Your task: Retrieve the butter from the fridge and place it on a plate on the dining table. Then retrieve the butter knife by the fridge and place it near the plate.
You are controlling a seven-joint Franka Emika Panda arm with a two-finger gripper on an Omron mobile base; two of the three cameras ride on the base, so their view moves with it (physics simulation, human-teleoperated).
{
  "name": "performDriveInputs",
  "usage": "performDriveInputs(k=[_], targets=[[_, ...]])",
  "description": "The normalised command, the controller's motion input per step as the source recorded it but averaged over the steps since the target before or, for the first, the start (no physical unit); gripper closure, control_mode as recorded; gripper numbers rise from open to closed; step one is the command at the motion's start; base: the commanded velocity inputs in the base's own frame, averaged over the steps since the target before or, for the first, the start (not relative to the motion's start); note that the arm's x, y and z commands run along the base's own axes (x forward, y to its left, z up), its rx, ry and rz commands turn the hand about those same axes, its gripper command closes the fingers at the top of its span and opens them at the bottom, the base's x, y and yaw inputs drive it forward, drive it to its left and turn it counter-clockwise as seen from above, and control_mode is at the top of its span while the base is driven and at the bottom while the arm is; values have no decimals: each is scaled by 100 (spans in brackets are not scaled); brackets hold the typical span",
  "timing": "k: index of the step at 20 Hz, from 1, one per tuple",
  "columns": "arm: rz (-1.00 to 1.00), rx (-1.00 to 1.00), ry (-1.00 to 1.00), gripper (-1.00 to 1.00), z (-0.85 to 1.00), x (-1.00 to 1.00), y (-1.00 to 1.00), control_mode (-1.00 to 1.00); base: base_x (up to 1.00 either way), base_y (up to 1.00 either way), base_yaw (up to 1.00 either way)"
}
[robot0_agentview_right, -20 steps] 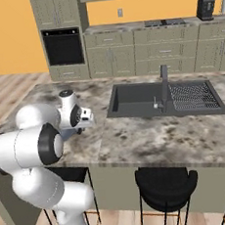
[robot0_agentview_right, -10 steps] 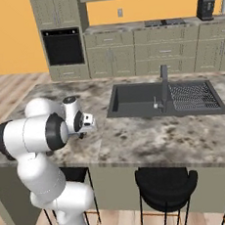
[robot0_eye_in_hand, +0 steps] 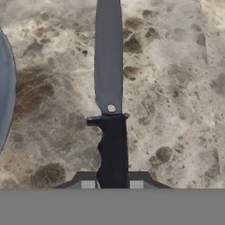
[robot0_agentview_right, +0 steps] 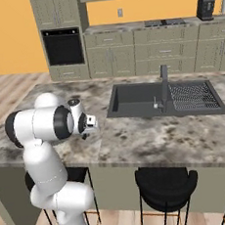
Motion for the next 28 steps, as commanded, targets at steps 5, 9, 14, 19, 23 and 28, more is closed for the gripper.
performDriveInputs(k=[5,9,14,19,23,28], targets=[[0,0,2,100,-29,17,0,-100,0,0,0],[0,0,0,100,-2,7,0,-100,0,0,0],[0,0,0,-100,-2,2,0,-100,0,0,0],[0,0,0,-100,-2,3,0,-100,0,0,0],[0,0,0,-100,0,3,0,-100,0,0,0],[0,0,0,-100,0,0,0,-100,0,0,0]])
